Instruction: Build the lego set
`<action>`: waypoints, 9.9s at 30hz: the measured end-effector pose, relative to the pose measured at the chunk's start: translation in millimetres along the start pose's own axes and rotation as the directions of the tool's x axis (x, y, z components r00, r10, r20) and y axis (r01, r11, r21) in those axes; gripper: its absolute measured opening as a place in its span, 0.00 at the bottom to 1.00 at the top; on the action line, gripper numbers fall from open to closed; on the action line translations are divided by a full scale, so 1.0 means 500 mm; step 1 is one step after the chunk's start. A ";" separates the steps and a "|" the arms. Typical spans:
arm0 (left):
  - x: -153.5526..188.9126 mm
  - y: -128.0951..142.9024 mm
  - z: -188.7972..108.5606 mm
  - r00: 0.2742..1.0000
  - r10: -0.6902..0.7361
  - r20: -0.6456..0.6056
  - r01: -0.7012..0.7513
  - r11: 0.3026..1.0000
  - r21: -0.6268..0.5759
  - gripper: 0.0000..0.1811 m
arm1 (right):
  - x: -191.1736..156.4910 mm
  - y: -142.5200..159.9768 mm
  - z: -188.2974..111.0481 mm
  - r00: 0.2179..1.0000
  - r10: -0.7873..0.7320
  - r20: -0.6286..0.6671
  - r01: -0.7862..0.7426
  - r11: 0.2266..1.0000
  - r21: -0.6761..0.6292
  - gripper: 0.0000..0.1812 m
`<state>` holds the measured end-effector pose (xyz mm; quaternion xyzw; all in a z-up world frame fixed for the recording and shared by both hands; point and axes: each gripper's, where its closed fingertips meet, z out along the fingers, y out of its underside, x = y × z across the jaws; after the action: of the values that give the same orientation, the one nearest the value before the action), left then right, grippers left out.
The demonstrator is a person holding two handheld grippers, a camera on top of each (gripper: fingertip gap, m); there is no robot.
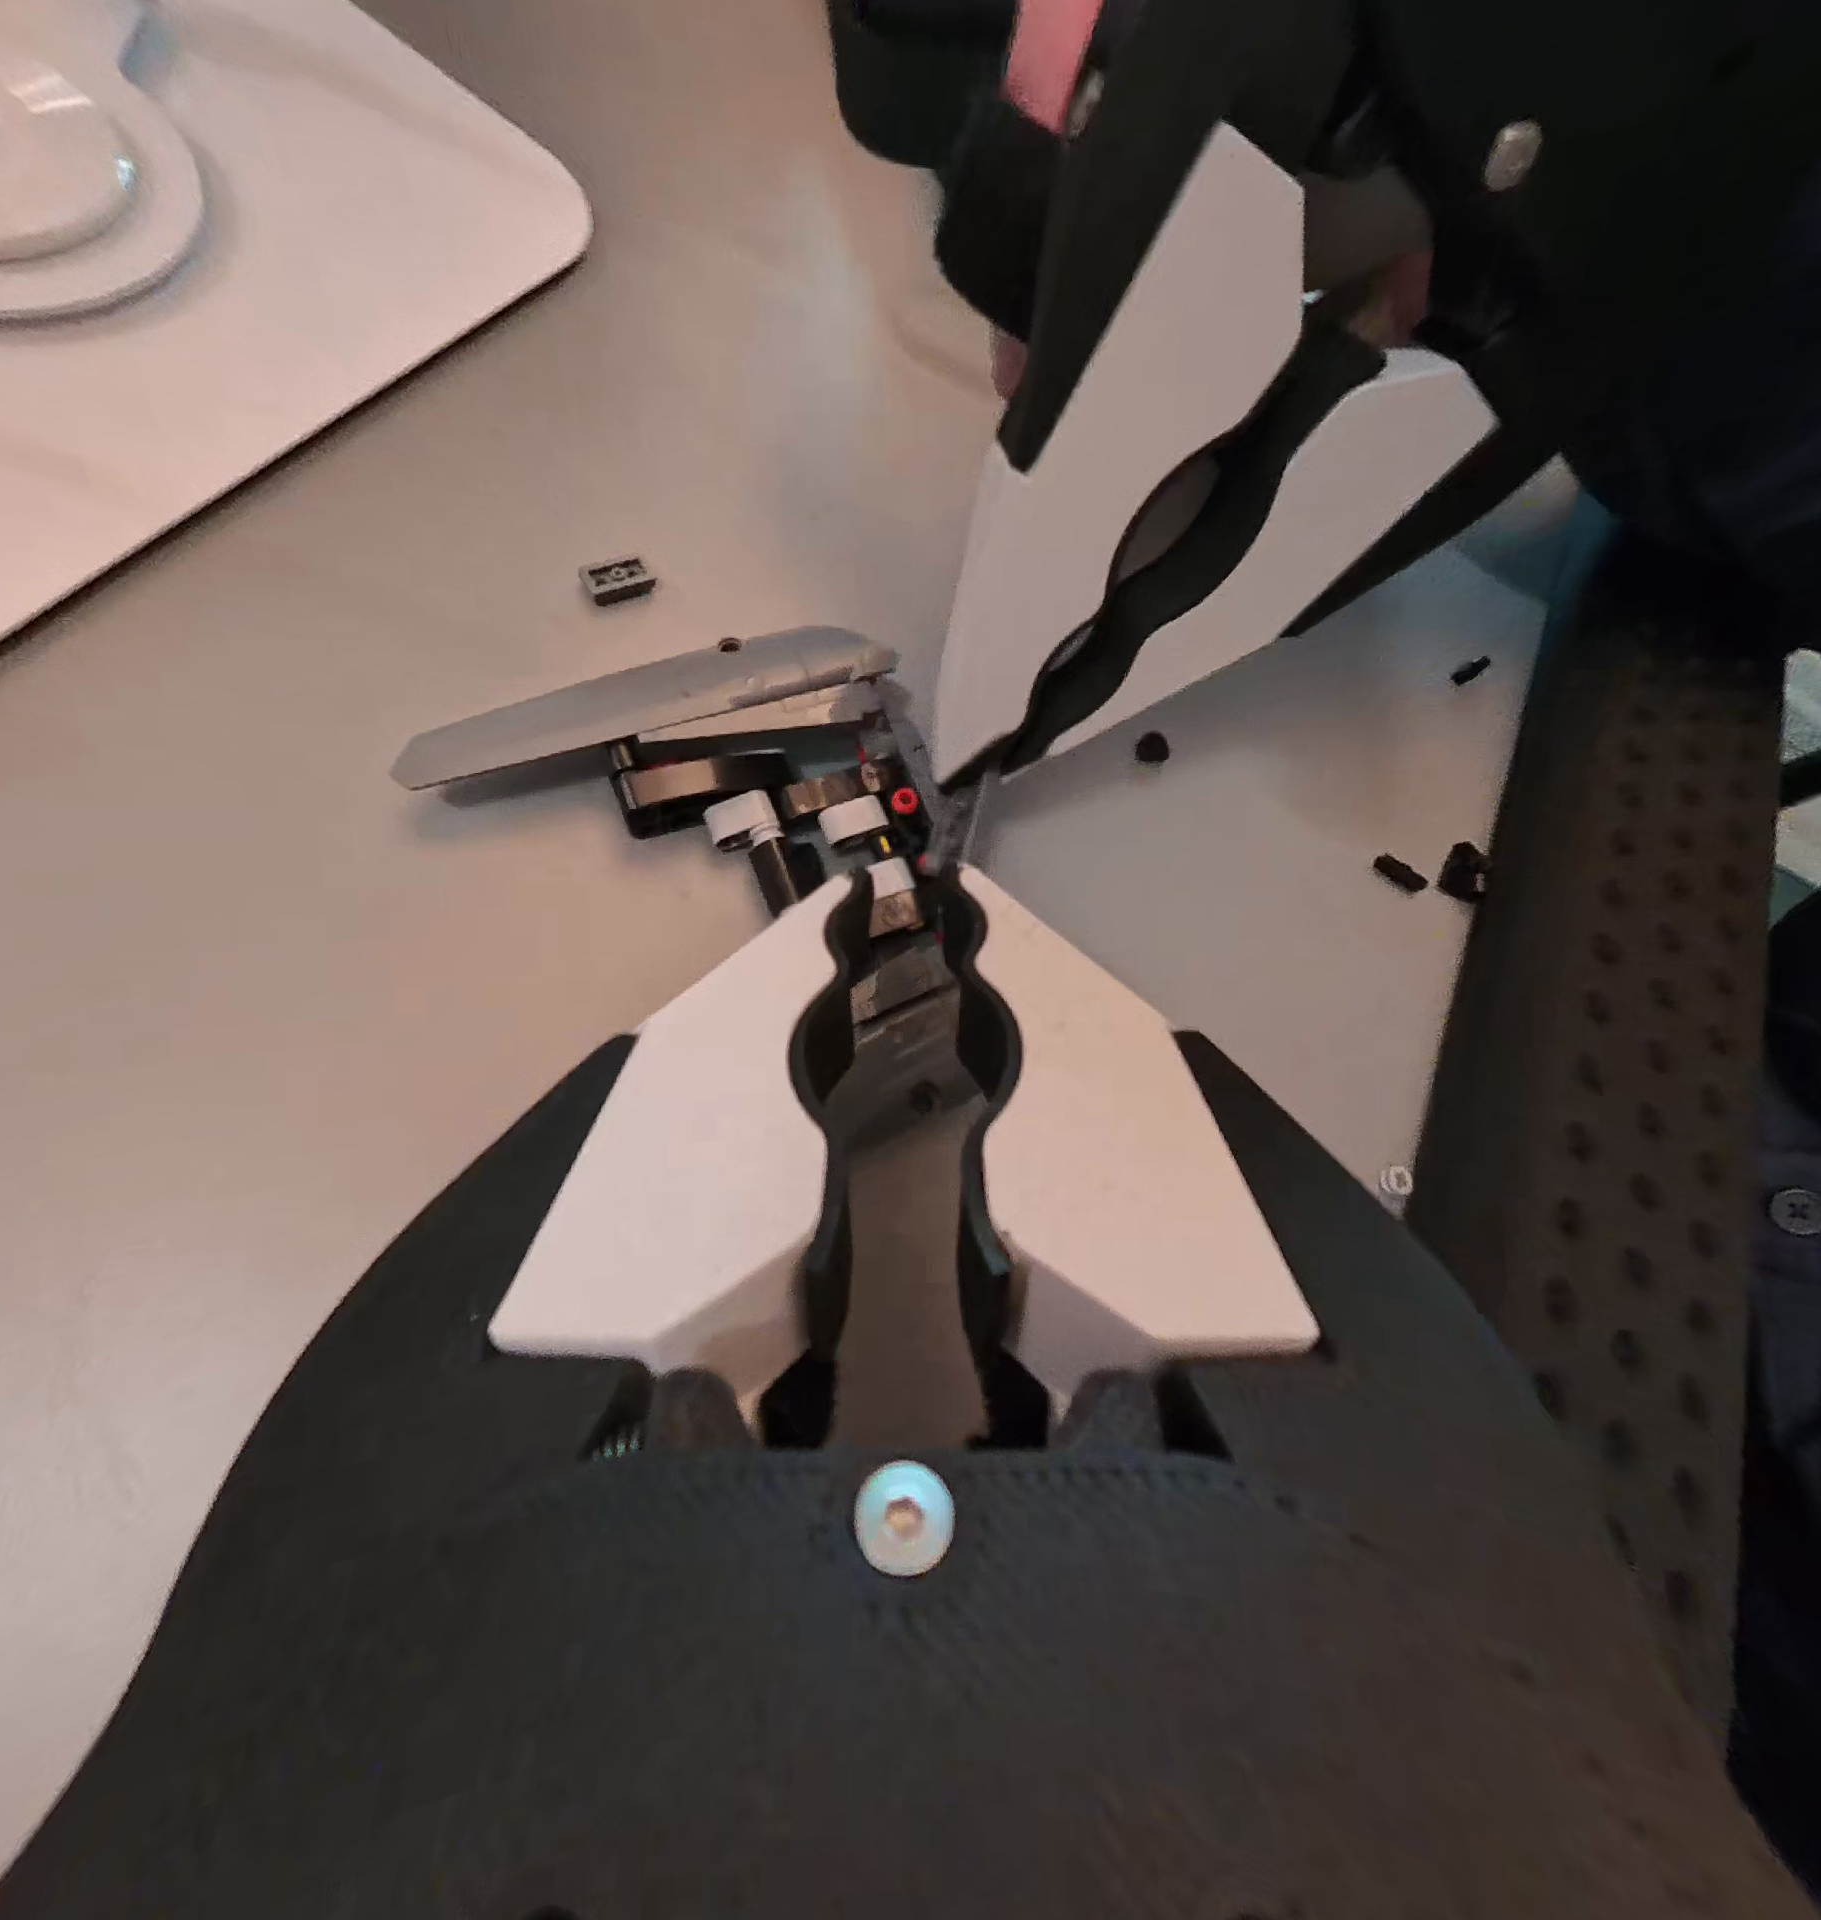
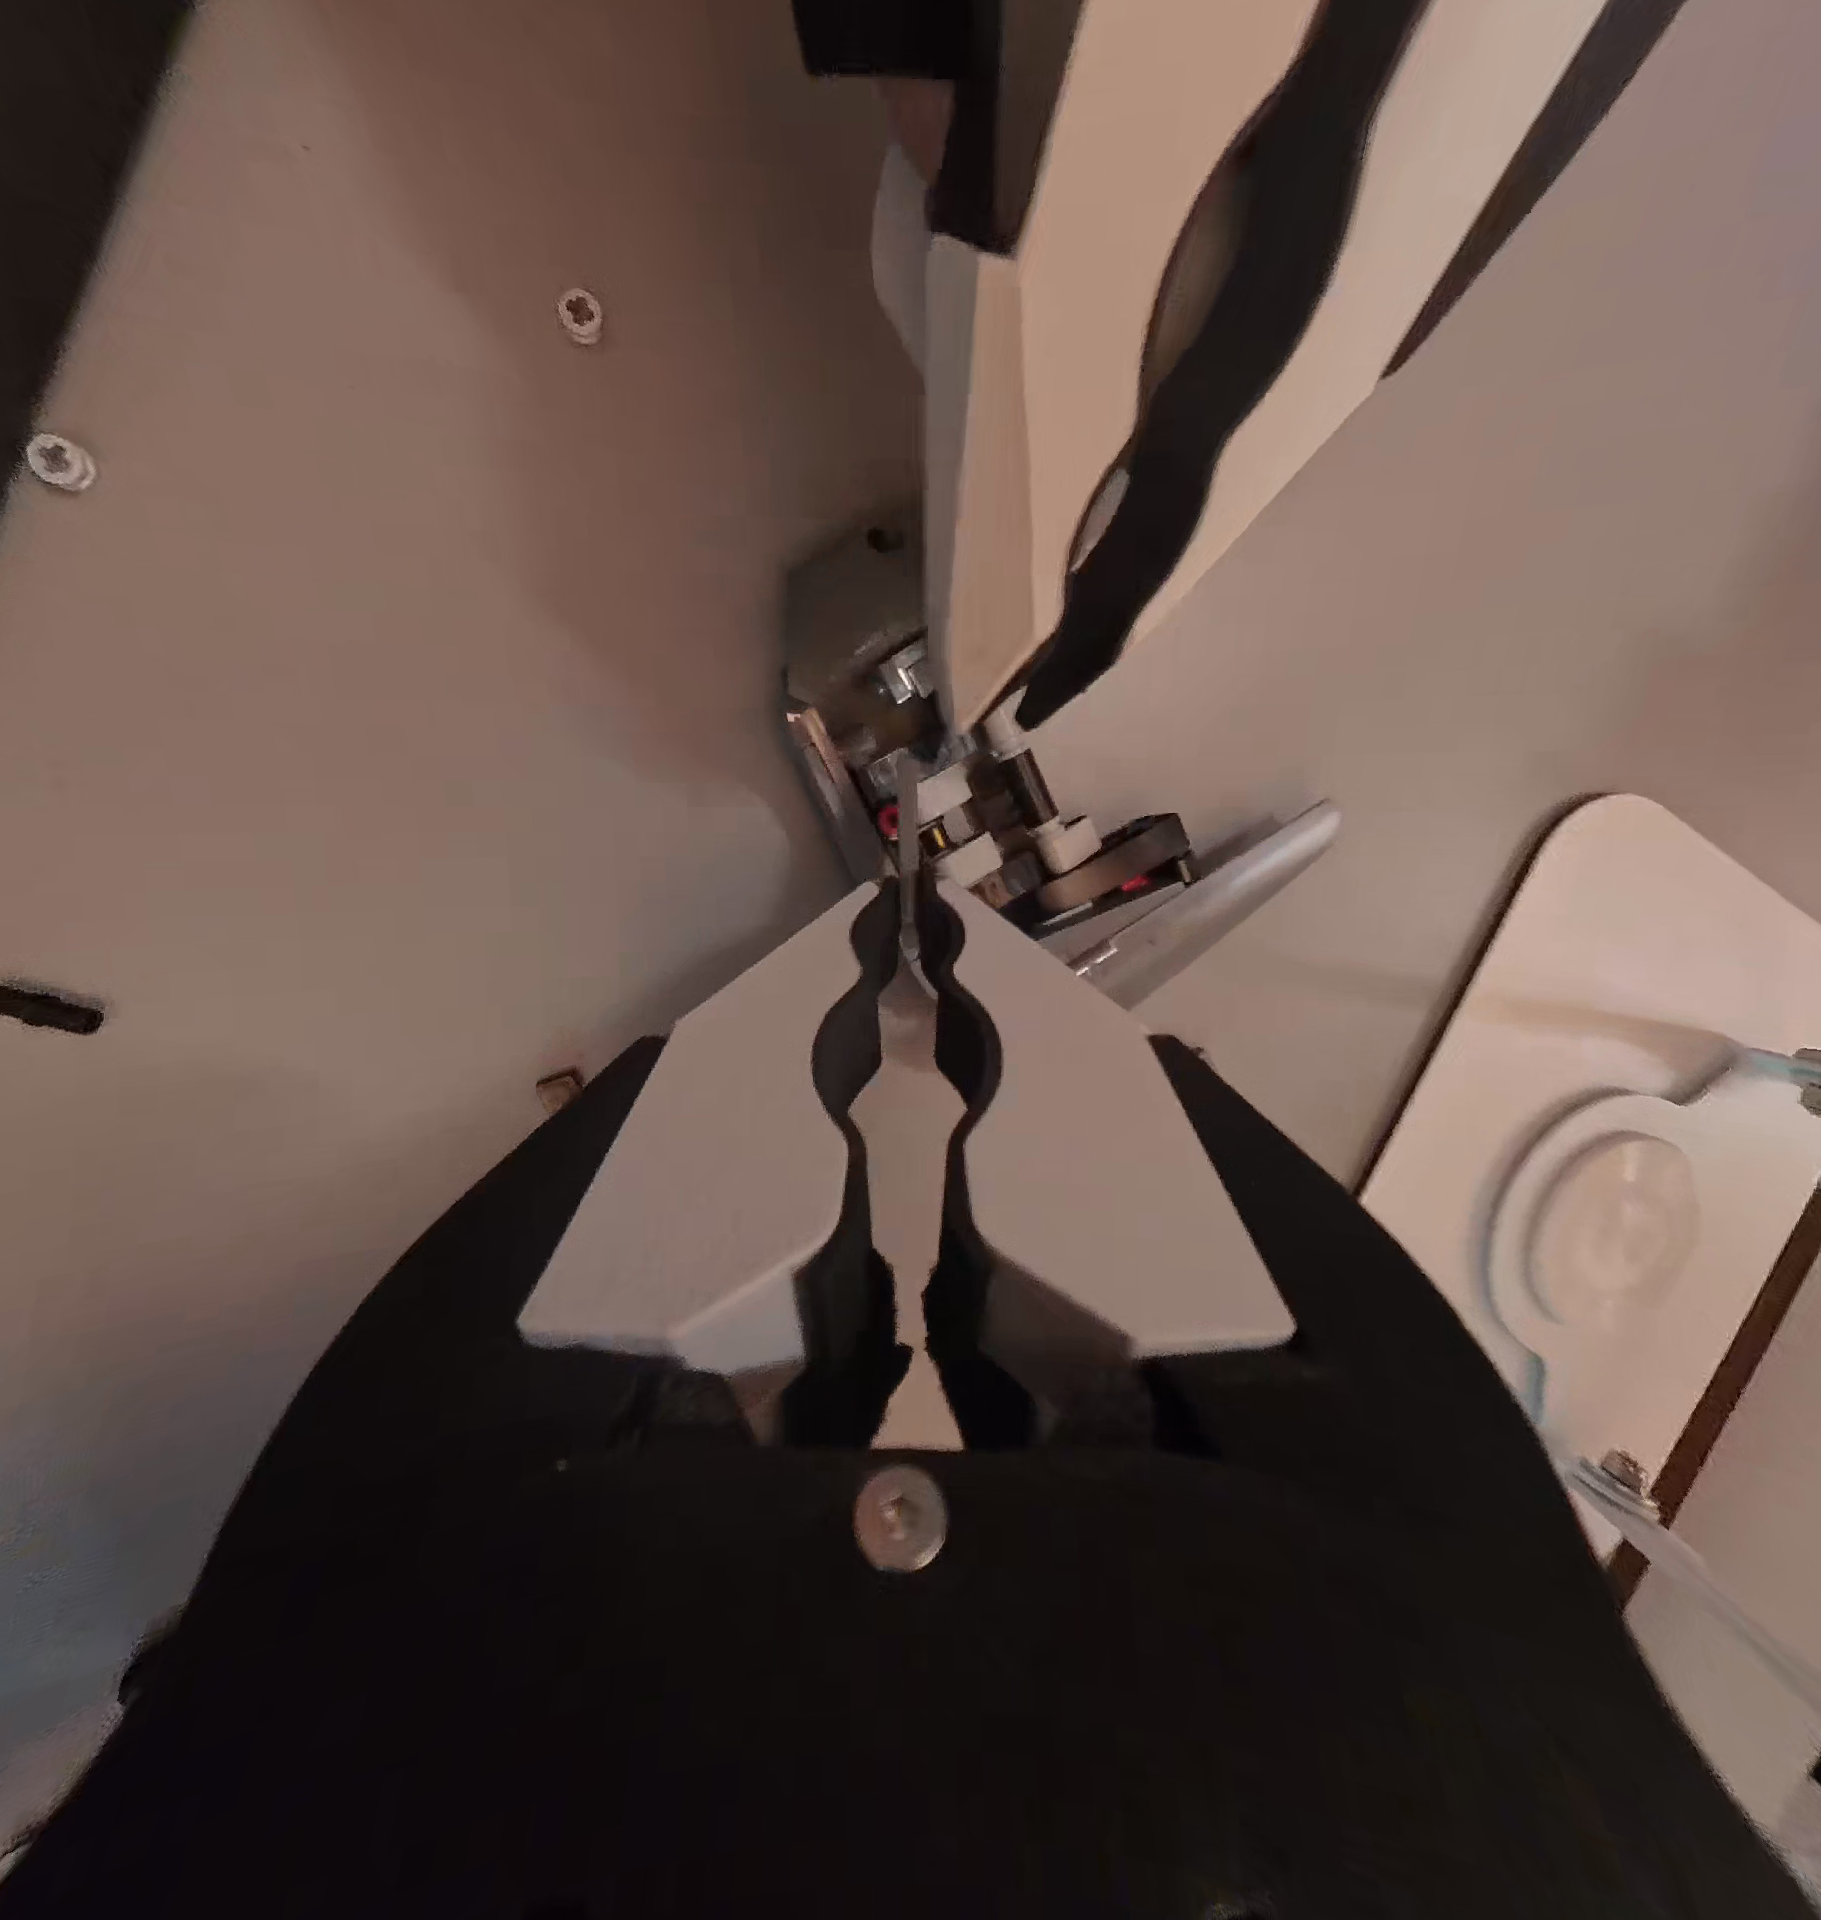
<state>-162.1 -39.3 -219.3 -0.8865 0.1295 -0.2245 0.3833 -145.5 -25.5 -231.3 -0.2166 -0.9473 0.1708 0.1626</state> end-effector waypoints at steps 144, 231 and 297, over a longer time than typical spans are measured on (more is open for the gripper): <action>0.016 0.038 0.041 0.988 0.141 -0.058 -0.149 0.975 -0.167 0.04 | -0.077 0.088 0.002 0.941 0.190 0.279 -0.111 0.955 -0.276 0.14; 0.039 -0.015 -0.008 0.991 -0.117 -0.056 0.123 0.986 0.115 0.01 | 0.005 -0.045 -0.013 0.988 0.093 0.125 -0.107 0.988 0.109 0.09; 0.050 0.009 0.000 1.000 0.004 0.016 -0.005 0.998 0.060 0.00 | -0.038 -0.036 0.024 0.963 -0.031 0.268 0.023 0.999 0.034 0.00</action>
<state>-140.8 -52.2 -215.2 -0.8760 0.1215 -0.2205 0.4114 -140.6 -52.7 -239.5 -0.1759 -0.9608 0.2107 0.0383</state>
